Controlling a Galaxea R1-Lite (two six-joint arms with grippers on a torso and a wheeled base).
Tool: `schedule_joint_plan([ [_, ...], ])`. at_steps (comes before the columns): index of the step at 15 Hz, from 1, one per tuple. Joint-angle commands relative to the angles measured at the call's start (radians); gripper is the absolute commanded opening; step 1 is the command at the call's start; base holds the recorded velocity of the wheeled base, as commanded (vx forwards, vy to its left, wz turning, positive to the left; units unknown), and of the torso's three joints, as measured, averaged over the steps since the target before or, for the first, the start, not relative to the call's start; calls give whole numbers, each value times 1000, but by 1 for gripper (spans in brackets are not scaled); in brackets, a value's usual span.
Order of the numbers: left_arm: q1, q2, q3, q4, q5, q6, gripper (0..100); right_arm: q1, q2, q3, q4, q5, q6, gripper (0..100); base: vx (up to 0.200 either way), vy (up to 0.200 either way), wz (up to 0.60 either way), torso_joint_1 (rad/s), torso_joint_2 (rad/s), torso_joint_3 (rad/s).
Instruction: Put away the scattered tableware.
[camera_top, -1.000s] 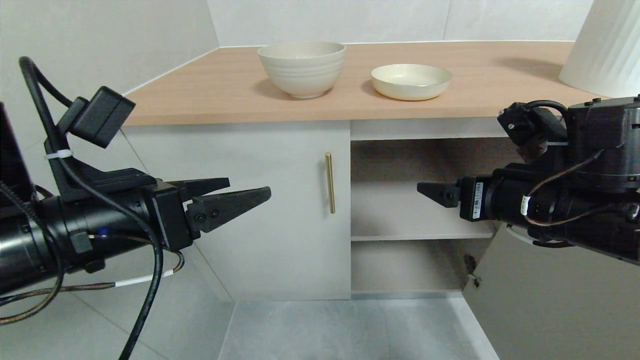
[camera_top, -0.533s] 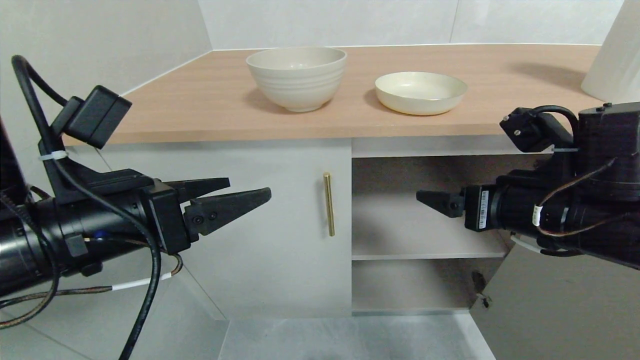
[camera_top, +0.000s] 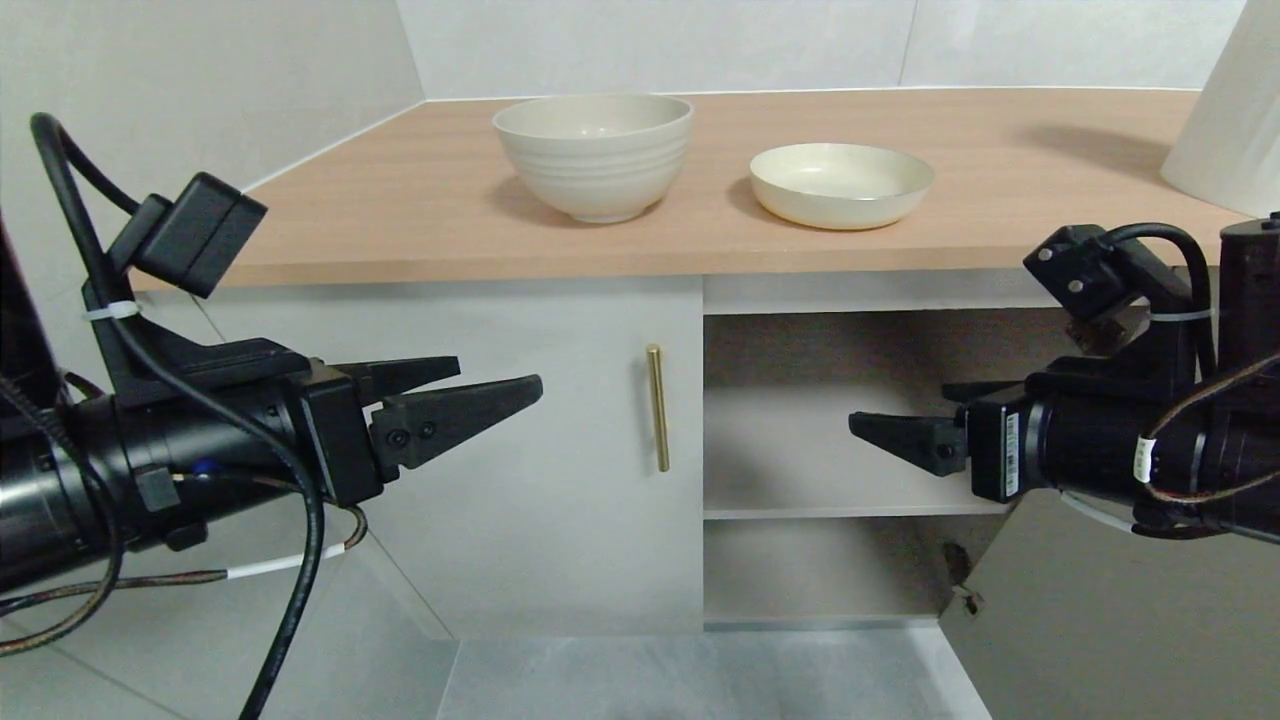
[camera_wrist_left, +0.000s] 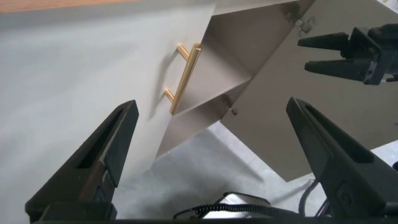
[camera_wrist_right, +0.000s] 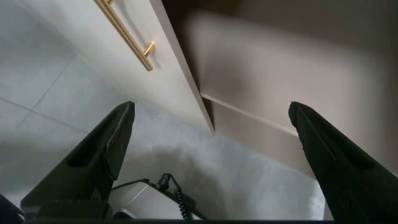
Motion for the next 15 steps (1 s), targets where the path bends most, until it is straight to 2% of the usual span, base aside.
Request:
schedule_joint_plan([
  [1,0,6,0,-1,1,1,100,-1,-5,4,-3,0,0,100,0,0,0,0,0,0],
  [3,0,3,-2,-1,1,-1,100,-1,-5,5,-3,0,0,100,0,0,0,0,0,0],
  [7,0,2,-2,1,1,-1,100,-1,-2,10,-3,2,0,100,0,0,0,126,-182,-199],
  [10,0,3,-2,1,1,-1,100,-1,1,10,-3,2,-2,100,0,0,0,178,-559,-264],
  [13,0,5,-2,1,1,-1,100,-1,1,12,-3,2,-2,100,0,0,0,53,-523,-255],
  [15,0,6,-2,1,-1,-1,100,-1,2,12,-3,2,-2,100,0,0,0,337,-488,-254],
])
